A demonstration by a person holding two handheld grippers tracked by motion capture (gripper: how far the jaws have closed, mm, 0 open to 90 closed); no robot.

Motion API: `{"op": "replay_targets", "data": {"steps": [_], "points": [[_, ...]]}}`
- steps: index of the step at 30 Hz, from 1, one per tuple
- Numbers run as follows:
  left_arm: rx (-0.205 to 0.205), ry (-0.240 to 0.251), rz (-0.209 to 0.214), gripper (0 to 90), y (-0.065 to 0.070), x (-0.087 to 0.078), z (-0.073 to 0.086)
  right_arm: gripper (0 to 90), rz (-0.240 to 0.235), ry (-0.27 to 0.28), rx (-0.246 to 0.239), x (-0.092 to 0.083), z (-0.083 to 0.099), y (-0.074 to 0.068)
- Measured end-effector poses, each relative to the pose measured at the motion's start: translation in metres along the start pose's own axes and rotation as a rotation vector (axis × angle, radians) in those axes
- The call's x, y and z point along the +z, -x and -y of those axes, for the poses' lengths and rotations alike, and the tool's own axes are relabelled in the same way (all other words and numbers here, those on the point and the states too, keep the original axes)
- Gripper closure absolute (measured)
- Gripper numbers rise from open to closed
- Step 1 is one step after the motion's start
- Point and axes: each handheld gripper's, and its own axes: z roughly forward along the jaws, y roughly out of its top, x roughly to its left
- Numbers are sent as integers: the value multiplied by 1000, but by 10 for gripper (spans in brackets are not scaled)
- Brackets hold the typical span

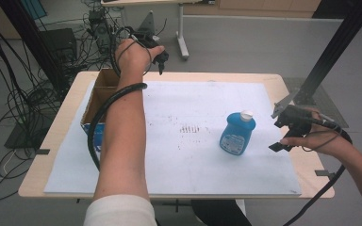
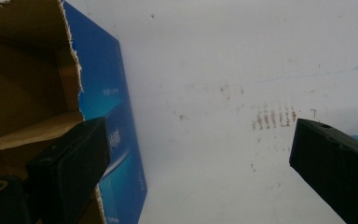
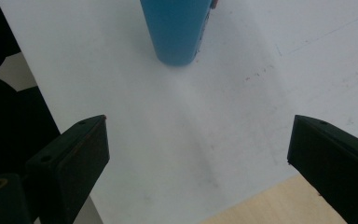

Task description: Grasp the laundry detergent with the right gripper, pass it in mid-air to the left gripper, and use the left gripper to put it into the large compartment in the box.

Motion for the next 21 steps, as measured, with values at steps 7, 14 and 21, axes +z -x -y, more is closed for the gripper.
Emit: {"op": "replay_targets", "data": {"steps": [7,14,21], "points": [[0,-3,2,56,-1,2,1,53,5,90,32,23,11,-6],[1,-4,4,56,-2,3,2,52,20,199,56,40,13,-12],[-2,-9,-2,55,-2,4,3,45,52,351,83,55,14,-17]]}}
